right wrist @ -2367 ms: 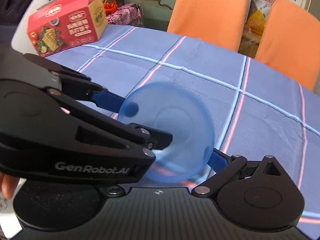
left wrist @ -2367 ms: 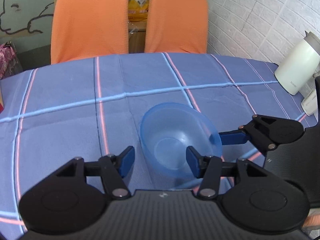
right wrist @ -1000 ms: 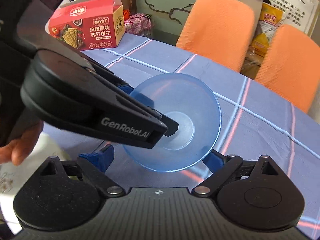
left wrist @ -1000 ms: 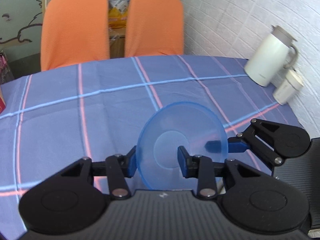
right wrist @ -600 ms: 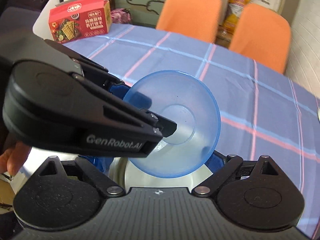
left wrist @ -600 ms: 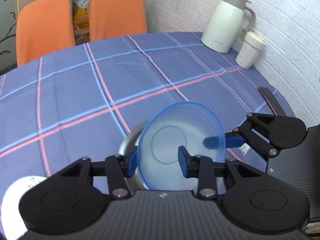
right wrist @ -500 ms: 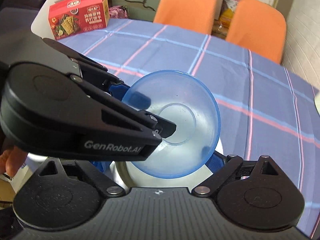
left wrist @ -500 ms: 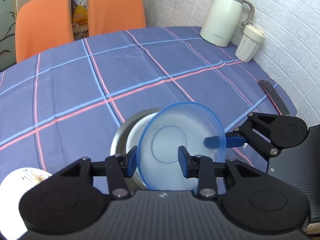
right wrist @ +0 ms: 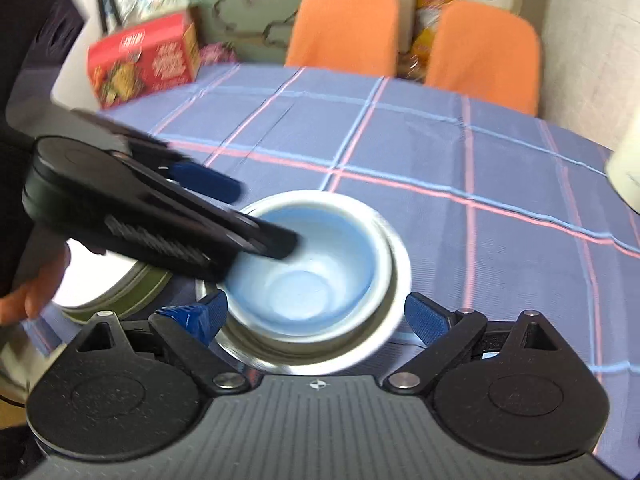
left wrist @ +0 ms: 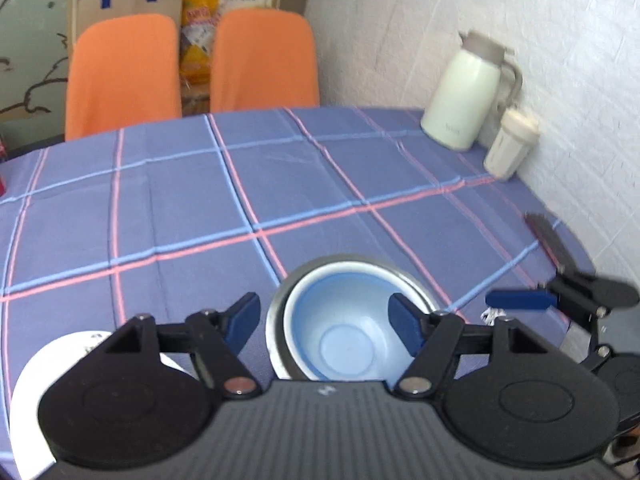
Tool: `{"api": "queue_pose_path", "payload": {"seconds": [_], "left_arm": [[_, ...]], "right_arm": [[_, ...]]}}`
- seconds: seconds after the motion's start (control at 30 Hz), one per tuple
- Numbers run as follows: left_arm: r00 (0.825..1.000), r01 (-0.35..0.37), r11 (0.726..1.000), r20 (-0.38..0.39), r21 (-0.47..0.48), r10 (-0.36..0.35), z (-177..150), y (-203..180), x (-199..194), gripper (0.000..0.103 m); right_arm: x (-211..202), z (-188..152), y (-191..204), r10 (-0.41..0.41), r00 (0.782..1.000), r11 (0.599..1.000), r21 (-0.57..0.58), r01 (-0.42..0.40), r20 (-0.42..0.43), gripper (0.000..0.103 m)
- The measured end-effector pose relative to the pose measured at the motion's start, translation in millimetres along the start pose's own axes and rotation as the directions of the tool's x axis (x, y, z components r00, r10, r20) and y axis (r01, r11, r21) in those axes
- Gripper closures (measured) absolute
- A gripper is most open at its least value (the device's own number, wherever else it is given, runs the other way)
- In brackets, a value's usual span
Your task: Organize plates and bowls
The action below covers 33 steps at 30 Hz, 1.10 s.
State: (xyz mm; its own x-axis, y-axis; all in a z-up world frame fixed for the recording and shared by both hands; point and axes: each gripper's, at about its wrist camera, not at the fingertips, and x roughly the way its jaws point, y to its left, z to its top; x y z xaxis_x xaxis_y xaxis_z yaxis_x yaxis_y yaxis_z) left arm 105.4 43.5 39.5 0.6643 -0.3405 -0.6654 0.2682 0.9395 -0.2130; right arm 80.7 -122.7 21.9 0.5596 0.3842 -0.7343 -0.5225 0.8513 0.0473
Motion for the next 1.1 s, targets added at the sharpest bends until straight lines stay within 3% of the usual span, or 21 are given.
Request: {"api": "queue_pose_path", "payload": {"seconds": [0.17,0.3,0.53,0.83,0.97,1.1], "left_arm": [[0.994,-0.079,0.996,0.077,-0.037,0.082,-18.4,-3.6,-12.2,0.030],[0.983,-0.129,0.989,0.120,-0.071,0.137,-32.3,-4.5,-12.3,0.028],[0.973,-0.193,0.976,0.107,-0.101,0.203,-39.1,-1.4,0.4,0.028],[0.970,-0.225,0.970,0.076,-0.086,0.232,-27.5,6.7,18.9,0.028],[0.975,-0.209,0.975,0.060,-0.081,0.214,-23.6,9.3,26.1,0.027],[0.982,-0.184,0.979,0.033,-0.087,0.187,-21.7,11.7,37.6,0.027]], "right_arm": [[-17.6,-33.0,-10.0,-0.007,0.991,0.991,0.132,-0.011,0.132,0.019],[-12.9,-55.7,-12.6,0.005,0.983,0.969,0.242,-0.051,0.186,0.019],[-14.7,-68.5,-12.1,-0.080,0.964,0.942,0.336,-0.011,0.255,0.018],[3.3,-48.9,-20.7,-0.154,0.971,0.924,0.375,0.077,0.181,0.018],[11.1,-44.6,-19.6,-0.142,0.976,0.923,0.377,0.070,0.166,0.018],[15.6,-38.8,-15.4,-0.205,0.968,0.928,0.345,0.143,0.148,0.018]]}}
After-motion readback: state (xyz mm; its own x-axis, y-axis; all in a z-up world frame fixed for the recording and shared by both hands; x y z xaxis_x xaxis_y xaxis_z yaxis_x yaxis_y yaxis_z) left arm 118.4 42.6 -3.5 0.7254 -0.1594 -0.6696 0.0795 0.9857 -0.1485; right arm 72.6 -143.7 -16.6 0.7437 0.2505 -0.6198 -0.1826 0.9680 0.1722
